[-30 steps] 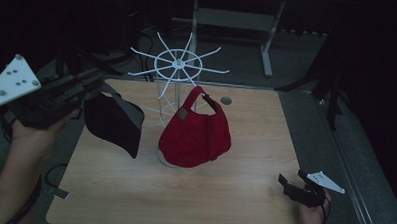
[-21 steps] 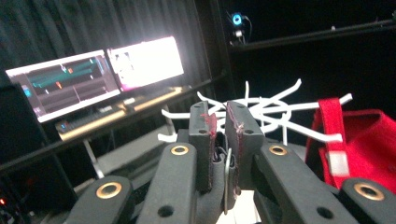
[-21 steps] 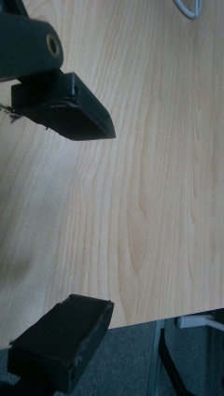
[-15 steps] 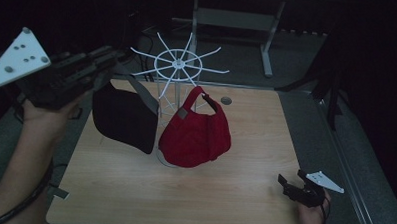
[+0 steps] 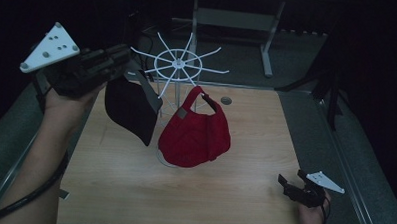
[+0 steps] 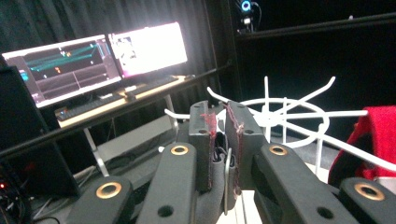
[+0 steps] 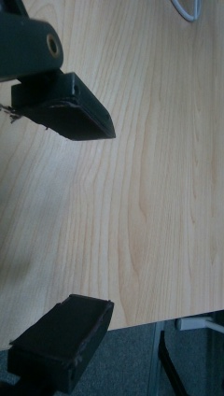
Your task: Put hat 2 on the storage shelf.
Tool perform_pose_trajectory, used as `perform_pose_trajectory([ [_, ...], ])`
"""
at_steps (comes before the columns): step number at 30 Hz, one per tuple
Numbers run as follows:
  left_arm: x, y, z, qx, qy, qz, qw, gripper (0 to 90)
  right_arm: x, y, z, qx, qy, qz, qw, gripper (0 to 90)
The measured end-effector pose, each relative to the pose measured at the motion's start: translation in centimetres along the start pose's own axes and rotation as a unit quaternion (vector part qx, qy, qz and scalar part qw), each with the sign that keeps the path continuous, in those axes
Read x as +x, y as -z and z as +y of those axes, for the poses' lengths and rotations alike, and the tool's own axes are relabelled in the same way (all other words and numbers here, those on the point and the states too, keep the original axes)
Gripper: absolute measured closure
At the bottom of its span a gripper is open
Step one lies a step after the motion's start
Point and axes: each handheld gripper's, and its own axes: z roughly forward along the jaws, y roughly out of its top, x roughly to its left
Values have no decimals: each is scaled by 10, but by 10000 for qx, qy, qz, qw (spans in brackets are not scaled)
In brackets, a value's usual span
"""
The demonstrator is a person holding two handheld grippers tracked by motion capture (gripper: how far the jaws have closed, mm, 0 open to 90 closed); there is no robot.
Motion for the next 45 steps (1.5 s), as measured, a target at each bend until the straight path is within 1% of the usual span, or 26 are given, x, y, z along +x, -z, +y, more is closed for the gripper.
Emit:
perform_pose_trajectory([
  [2,0,-1,-1,32,9,-22,10000,822,0,0,0,2,-1,7,10000,144],
  [3,0,-3,-4,110,30,-36,9999,822,0,0,0,2,9,6,10000,144],
  [7,0,-4,-9,121,127,-53,9998,814,0,0,0,5,12,1,10000,144],
  [9,1,-3,-10,158,134,-85,9997,806,1,0,0,9,10,-1,10000,144],
  [12,2,-2,-12,212,188,-117,9995,768,1,-1,0,16,6,-6,10000,144],
  [15,2,-1,-15,222,184,-140,9995,736,1,-1,0,20,9,-5,10000,144],
  [16,3,0,-16,226,211,-183,9994,707,1,-1,0,26,9,-5,10000,145],
  [18,3,2,-18,268,172,-119,9994,698,1,-1,0,26,16,-6,10000,145],
  [20,2,5,-21,276,135,-102,9995,698,1,-1,0,26,17,-10,10000,144],
  [22,3,8,-25,272,163,-130,9994,698,1,-1,0,18,5,-8,10000,144],
  [24,3,12,-30,301,155,-75,9994,697,1,-1,0,17,1,-5,10000,145],
  [25,3,14,-34,317,162,-89,9993,697,1,-1,0,20,9,-8,10000,145],
  [26,3,14,-34,317,162,-89,9993,697,1,-1,0,20,9,-8,10000,145],
  [27,4,18,-41,343,180,-78,9992,697,1,-1,0,15,20,-21,10000,144],
  [28,4,19,-44,372,174,-74,9991,697,1,-1,0,27,28,-16,10000,144],
  [31,6,26,-54,364,202,-63,9991,697,1,-1,0,18,17,-18,10000,145],
  [32,7,30,-60,334,249,-56,9991,697,1,-1,0,21,18,-24,10000,145],
  [33,8,33,-63,339,282,-47,9990,698,1,-1,0,19,28,-23,10000,145],
  [35,10,39,-69,351,270,18,9990,697,1,-1,0,21,35,-28,10000,144],
  [36,10,42,-72,337,292,-16,9990,697,1,-1,0,18,35,-24,10000,144],
  [37,11,44,-75,361,285,21,9989,697,1,-1,0,31,32,-23,10000,145],
  [41,13,52,-87,415,342,33,9985,697,1,-1,0,30,53,-36,10000,144],
  [42,13,54,-90,386,387,-1,9985,697,1,-1,0,28,55,-36,10000,144],
  [45,13,59,-99,379,437,0,9983,697,1,-1,0,25,42,-34,10000,145],
])
